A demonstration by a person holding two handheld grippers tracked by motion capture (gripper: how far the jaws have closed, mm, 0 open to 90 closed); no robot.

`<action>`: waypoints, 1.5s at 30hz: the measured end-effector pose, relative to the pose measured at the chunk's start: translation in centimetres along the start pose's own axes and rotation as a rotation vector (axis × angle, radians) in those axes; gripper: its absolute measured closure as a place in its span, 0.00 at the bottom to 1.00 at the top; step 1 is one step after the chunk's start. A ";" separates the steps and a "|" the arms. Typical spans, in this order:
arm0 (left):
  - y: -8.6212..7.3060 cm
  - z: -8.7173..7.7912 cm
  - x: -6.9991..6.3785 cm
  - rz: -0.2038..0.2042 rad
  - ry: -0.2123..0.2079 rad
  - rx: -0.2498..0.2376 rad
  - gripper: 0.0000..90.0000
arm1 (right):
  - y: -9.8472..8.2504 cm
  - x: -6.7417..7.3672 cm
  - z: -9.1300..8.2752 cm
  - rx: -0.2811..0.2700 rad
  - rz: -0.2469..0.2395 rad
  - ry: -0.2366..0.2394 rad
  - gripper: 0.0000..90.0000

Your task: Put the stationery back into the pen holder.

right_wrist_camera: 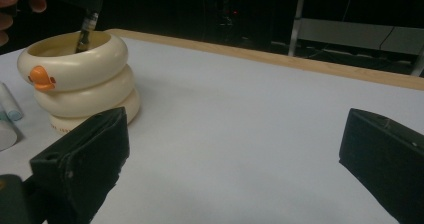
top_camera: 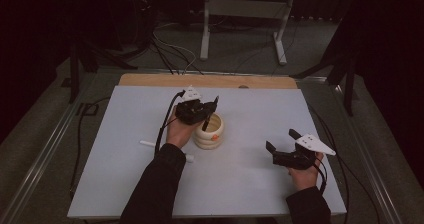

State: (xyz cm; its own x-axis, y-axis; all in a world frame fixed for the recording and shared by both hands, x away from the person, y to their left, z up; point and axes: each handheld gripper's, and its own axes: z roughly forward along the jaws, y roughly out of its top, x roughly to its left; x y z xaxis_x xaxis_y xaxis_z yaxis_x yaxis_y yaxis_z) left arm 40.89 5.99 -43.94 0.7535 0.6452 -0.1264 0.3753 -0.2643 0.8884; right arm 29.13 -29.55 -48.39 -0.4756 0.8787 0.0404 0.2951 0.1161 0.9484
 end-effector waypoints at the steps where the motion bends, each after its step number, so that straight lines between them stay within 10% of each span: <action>1: -0.1 0.0 0.0 0.002 -0.003 0.001 0.88 | 0.0 0.0 0.0 -0.001 -0.001 0.000 0.00; 45: -2.1 0.4 -0.7 0.015 -0.085 0.156 0.81 | 0.0 0.1 0.0 -0.003 -0.010 -0.001 0.00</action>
State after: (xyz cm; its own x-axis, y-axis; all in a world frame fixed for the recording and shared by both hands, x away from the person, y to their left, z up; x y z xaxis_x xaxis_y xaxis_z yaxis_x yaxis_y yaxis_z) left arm 39.81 5.86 -45.89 0.8004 0.5787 -0.1563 0.4377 -0.3860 0.8121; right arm 29.06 -29.42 -48.35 -0.4775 0.8781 0.0305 0.2880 0.1236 0.9496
